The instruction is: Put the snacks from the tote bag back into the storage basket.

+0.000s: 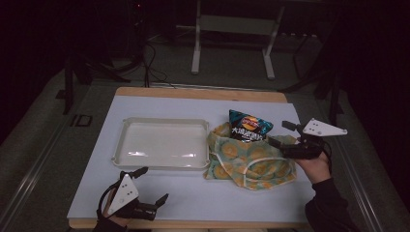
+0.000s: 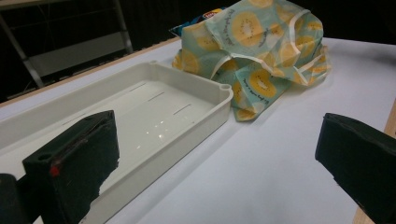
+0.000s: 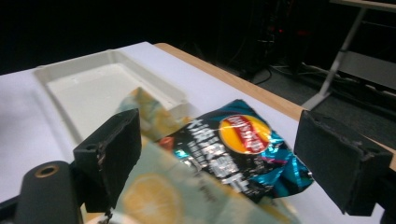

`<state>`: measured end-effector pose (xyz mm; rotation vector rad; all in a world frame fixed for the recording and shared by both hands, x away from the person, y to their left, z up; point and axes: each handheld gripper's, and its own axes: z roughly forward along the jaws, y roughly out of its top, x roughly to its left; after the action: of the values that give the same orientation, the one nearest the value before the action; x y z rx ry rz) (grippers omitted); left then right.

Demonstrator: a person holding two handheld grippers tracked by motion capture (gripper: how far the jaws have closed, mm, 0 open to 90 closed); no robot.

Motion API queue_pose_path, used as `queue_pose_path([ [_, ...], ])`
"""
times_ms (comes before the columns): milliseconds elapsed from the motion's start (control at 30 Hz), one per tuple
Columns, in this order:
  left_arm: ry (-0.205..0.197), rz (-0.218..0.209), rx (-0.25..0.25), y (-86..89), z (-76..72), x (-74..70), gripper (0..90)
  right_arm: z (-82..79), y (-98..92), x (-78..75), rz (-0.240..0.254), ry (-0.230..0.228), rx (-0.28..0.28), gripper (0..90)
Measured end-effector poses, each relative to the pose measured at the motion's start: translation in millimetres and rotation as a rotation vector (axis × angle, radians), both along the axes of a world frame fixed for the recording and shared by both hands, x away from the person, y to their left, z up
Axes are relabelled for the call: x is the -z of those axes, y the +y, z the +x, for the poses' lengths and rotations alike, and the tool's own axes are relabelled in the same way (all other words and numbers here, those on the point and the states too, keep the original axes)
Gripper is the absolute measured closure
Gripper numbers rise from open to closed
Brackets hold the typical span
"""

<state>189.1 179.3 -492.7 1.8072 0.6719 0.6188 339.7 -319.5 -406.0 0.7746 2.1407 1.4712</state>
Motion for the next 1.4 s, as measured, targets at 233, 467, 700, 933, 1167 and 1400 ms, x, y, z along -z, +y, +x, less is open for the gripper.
queue_pose_path([
  [233,0.001,-0.001,0.001,-0.4,0.3,0.3,0.1,30.8,-1.1,-2.2,-0.007,0.03,0.029,15.1],
  [467,0.001,-0.001,0.003,-0.2,0.3,0.4,0.1,57.2,-3.7,3.8,-0.013,0.079,0.058,17.4],
  [700,0.003,0.0,0.004,-0.3,0.8,0.7,0.1,76.8,-10.7,12.3,-0.026,0.128,0.076,20.4],
  [933,0.006,0.002,0.004,-0.3,1.3,1.0,0.1,92.2,-11.5,24.4,-0.054,0.181,0.089,20.8],
  [1167,0.009,0.003,0.005,-0.6,1.4,1.4,0.1,102.1,-10.9,39.6,-0.064,0.244,0.083,20.5],
  [1400,0.01,0.004,0.005,-0.5,1.7,1.7,0.1,110.7,-11.9,52.1,-0.067,0.298,0.081,20.5],
])
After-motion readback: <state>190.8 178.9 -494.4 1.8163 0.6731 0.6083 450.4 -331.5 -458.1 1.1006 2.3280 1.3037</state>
